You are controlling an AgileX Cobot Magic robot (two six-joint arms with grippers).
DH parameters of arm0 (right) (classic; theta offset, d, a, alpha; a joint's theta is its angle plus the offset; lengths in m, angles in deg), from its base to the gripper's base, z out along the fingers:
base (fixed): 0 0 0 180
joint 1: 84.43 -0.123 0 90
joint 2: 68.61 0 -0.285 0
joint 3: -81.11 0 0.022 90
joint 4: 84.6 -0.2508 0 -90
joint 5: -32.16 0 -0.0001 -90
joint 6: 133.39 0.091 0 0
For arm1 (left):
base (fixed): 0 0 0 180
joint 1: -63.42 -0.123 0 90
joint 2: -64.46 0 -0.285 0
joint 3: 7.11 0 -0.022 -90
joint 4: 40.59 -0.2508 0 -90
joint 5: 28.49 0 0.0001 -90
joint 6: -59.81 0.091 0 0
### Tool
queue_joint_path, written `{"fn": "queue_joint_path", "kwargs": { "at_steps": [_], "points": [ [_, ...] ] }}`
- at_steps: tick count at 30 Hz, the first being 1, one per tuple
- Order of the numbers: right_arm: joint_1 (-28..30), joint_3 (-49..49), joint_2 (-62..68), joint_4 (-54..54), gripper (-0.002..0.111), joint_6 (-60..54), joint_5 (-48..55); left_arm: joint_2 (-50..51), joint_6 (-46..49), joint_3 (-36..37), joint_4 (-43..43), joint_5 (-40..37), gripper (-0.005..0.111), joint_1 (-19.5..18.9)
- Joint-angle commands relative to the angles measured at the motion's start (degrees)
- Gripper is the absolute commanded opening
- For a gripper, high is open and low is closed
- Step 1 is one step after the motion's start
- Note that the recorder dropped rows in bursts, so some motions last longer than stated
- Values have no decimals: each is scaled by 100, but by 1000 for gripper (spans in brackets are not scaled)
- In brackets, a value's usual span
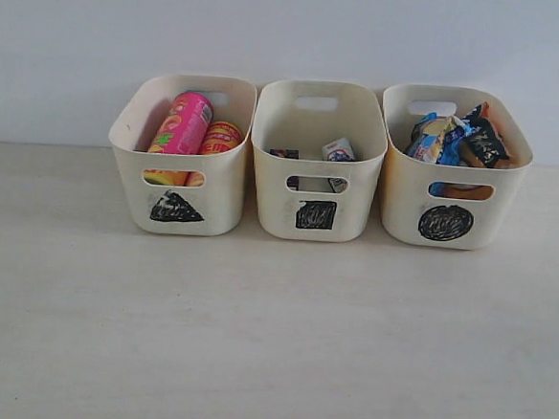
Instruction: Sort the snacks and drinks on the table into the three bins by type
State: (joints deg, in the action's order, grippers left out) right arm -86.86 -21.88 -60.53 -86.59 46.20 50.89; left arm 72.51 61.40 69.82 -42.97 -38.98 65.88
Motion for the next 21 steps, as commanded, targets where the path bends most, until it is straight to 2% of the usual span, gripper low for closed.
{"fn": "queue_joint_path", "kwargs": {
  "at_steps": [1,10,21],
  "points": [
    [-3,20,-29,18,1,4,-32,-27,-71,28,17,-74,4,-18],
    [-3,20,-29,18,1,41,-30,-27,-71,28,17,-600,4,-18],
    [-3,20,-29,18,1,41,-30,-27,-71,28,17,-636,4,-18]
  ]
}}
